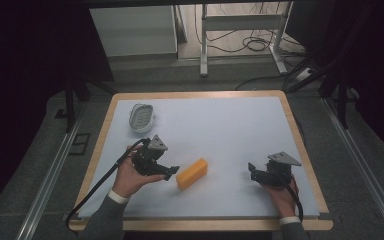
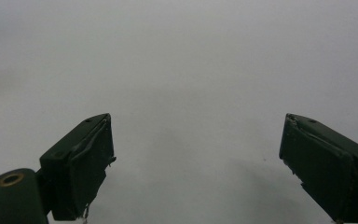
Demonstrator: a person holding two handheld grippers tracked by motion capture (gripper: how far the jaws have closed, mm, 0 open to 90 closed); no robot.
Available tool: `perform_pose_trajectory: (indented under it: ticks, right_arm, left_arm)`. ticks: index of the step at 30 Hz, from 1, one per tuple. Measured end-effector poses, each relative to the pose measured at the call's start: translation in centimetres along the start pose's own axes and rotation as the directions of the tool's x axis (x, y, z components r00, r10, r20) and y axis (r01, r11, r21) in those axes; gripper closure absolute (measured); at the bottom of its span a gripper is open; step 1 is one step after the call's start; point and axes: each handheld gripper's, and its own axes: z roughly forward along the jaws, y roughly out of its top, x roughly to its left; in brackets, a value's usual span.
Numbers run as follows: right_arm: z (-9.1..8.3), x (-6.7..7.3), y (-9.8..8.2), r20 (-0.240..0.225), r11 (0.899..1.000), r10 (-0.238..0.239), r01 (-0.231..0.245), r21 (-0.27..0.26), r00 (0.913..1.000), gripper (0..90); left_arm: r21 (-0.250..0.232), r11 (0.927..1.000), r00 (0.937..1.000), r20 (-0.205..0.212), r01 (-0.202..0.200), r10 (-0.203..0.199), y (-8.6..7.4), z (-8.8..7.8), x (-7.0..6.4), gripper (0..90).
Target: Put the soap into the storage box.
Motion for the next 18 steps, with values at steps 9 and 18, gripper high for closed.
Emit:
perform_pose_trajectory:
  ticks: [9, 18]
  right_arm:
    - [0.0, 0.0, 0.0, 0.005, 1.0, -0.002, 0.002, -0.002, 1.0, 10.1]
    - [0.0, 0.0, 0.0, 0.008, 1.0, 0.0, 0.0, -0.002, 1.0, 10.1]
  left_arm:
    - [0.005, 0.9999, 0.9998, 0.018, -0.011, 0.011, 0.5, 0.7, -0.4, 20.5]
    - [0.023, 0.9995, 0.9994, 0.027, -0.02, 0.02, 0.8, 1.3, -0.8, 20.5]
